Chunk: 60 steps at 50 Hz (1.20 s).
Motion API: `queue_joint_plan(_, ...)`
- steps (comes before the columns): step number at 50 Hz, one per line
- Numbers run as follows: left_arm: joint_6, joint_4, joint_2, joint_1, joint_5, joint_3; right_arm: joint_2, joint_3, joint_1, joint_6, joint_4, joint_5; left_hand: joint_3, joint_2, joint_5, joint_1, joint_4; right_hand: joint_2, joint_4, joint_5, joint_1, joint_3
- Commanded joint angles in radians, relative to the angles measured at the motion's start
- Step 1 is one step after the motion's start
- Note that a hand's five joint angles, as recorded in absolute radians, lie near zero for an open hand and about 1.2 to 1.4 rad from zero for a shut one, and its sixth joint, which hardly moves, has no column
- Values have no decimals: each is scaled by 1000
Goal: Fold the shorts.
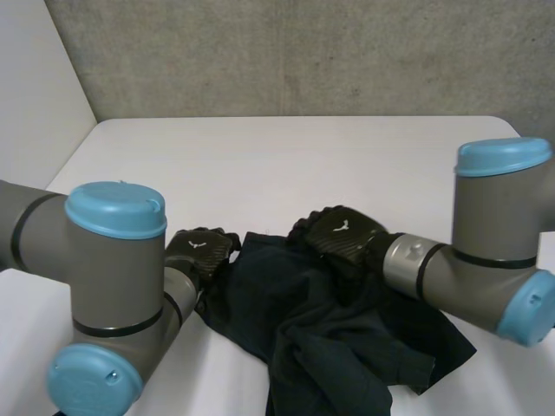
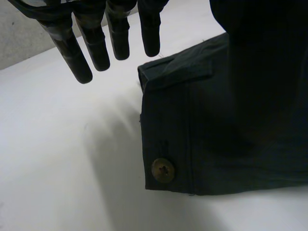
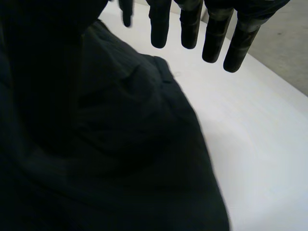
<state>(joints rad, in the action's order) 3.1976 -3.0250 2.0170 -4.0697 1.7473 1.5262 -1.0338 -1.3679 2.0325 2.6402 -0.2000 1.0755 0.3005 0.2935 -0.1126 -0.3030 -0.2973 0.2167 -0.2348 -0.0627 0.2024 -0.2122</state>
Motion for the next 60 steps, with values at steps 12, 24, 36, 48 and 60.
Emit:
queue_joint_plan(12,132,-89,195,-37,3,-291,113,196,78,62,17,95,1096,1103,-1109,-1093,-1099,1180,-1161,-1159,1194,-1184)
queue_joint_plan(24,335,-310,380,-72,-67,-724,-41,162,78,357,24,316,1096,1103,-1109,-1093,-1099,1180,-1161,-1159,1194,-1184)
queue_joint_plan(36,303,-408,476,-31,-270,-730,-40,20,215,565,17,227,1050,1057,-1063,-1047,-1053,1180,-1161,-1159,1194,-1184)
queue_joint_plan(48,288,-406,385,-43,-178,-594,-84,53,166,467,-19,282,72,79,-85,-69,-75,553,-535,-532,567,-557)
queue_joint_plan(60,289,-370,146,-120,-98,-364,-115,105,71,77,-76,296,-87,-80,74,89,84,283,-265,-262,297,-287)
